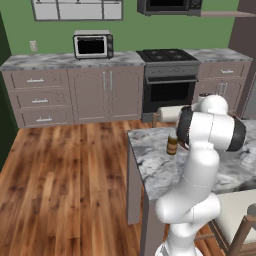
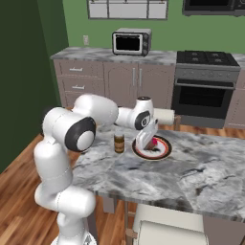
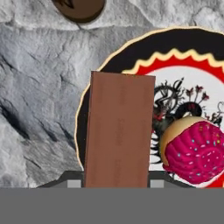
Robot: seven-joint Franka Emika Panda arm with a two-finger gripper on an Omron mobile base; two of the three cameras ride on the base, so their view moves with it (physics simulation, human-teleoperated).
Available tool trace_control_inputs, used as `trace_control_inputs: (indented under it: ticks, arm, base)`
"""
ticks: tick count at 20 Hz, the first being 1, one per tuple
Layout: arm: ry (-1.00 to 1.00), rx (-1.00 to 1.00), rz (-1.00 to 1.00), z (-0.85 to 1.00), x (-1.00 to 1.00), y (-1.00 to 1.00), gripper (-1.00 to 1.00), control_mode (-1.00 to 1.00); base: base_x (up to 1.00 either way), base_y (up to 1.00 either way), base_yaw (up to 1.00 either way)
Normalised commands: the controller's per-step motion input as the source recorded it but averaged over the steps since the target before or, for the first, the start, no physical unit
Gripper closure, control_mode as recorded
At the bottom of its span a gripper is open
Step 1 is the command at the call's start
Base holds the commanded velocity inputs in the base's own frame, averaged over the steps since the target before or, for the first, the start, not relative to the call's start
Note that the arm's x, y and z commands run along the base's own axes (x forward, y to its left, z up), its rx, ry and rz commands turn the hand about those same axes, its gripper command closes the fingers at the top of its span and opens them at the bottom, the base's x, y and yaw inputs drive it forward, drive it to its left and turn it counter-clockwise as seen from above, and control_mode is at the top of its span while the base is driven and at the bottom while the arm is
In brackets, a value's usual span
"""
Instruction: Take the cinnamon bottle from the cabinet and place it on the dining table, next to the plate with the cupcake. Then take the chocolate from the dining counter and place it on the cupcake plate.
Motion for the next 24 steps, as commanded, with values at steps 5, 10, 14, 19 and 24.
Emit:
trace_control_inputs:
  ticks: [5,10,14,19,24]
  arm:
    - [0.0,0.01,0.0,-0.24,0.32,-0.1,1.0,-1.0]
    - [0.0,0.0,0.0,-0.34,0.04,0.0,1.0,-1.0]
    - [0.0,0.0,0.0,-0.3,0.0,0.0,1.0,-1.0]
    - [0.0,0.0,0.0,-0.12,-0.16,0.01,-1.0,-1.0]
    - [-0.06,0.0,0.0,0.0,-0.27,0.09,-1.0,-1.0]
  base:
    - [0.0,0.0,0.0]
    - [0.0,0.0,0.0]
    - [0.0,0.0,0.0]
    - [0.0,0.0,0.0]
    - [0.0,0.0,0.0]
